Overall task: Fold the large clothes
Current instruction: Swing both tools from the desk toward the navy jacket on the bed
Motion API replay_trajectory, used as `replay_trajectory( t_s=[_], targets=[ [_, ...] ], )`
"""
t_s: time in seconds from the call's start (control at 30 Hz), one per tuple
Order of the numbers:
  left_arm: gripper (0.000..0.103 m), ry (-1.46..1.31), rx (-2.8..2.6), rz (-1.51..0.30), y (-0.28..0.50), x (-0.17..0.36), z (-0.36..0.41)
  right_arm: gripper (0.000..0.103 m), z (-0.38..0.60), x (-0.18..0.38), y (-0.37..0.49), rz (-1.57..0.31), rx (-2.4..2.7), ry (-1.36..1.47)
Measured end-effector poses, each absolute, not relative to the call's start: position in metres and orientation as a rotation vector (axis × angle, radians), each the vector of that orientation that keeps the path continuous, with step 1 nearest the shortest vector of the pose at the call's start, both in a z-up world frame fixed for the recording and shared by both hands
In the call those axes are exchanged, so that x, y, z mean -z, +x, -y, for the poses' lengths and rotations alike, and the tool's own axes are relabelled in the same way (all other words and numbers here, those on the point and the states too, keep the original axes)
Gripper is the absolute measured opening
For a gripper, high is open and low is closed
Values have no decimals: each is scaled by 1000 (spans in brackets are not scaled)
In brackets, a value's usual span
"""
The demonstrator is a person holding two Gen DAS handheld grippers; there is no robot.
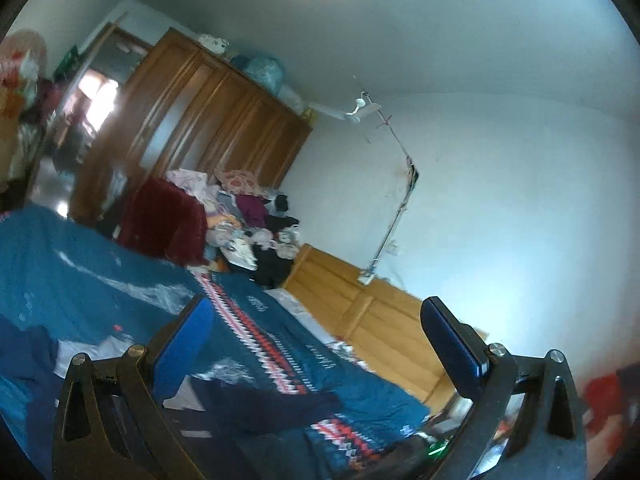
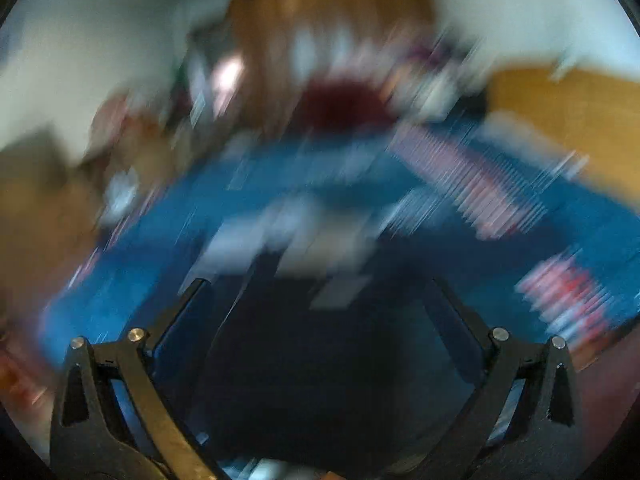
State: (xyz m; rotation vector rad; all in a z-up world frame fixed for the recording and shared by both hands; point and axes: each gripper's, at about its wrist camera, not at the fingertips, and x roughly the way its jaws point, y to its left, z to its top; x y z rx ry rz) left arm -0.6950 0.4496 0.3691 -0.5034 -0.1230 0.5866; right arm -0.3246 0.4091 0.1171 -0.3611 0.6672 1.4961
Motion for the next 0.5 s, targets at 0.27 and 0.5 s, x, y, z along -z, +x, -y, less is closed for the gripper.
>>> replay_trajectory(
  t_s=[0.27, 0.5],
  targets=[
    [103, -473, -886, 106, -741, -345, -507, 91, -444, -15, -488, -872, -1970, -872],
    [103, -422, -1114, -224, -738, -215, -579, 98, -530, -15, -330, -861, -1562, -713]
  ],
)
